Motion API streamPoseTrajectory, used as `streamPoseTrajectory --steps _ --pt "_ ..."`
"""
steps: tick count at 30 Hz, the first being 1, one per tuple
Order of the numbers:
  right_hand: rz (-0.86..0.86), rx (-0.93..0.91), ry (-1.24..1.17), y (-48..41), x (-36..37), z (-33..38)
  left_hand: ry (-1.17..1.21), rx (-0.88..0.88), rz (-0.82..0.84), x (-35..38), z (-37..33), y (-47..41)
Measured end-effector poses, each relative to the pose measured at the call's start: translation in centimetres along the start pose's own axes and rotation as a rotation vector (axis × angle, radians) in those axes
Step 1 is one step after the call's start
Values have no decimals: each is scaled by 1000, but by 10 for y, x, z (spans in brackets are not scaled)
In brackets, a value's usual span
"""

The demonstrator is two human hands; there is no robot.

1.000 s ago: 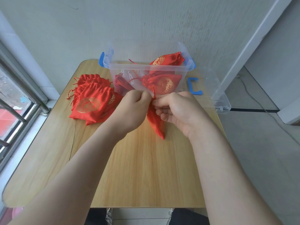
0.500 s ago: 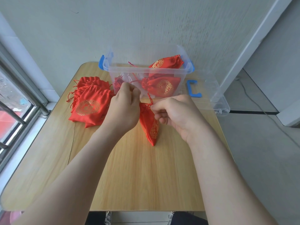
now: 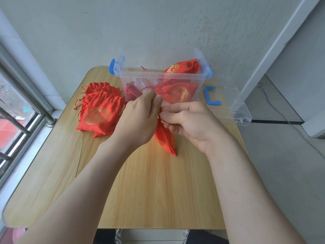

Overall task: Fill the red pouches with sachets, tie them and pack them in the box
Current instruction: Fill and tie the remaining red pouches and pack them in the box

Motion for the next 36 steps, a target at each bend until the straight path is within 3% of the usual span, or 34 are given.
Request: streamPoseTrajectory --steps 7,13,24,29,36 --pt "-5 24 197 3 2 -1 -156 -79 -7 -7 6 2" --pt "-126 6 421 6 1 2 -201 -105 10 -7 9 3" --pt "-238 -117 799 10 12 10 7 -170 -216 -19 11 3" --pt "-268 -142 821 7 13 12 71 -244 -266 -25 16 6" --pt "-246 -302 653 6 22 12 297 -460 -134 -14 32 8"
Point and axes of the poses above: each hand's wrist, its own y-axis away from the middle knuckle, its own x-axis out of the palm, z = x × y, the point moved 6 cm from there along -y, towards the middle knuckle, and after that the axes turned 9 degrees about x, right-handed, at the moved point
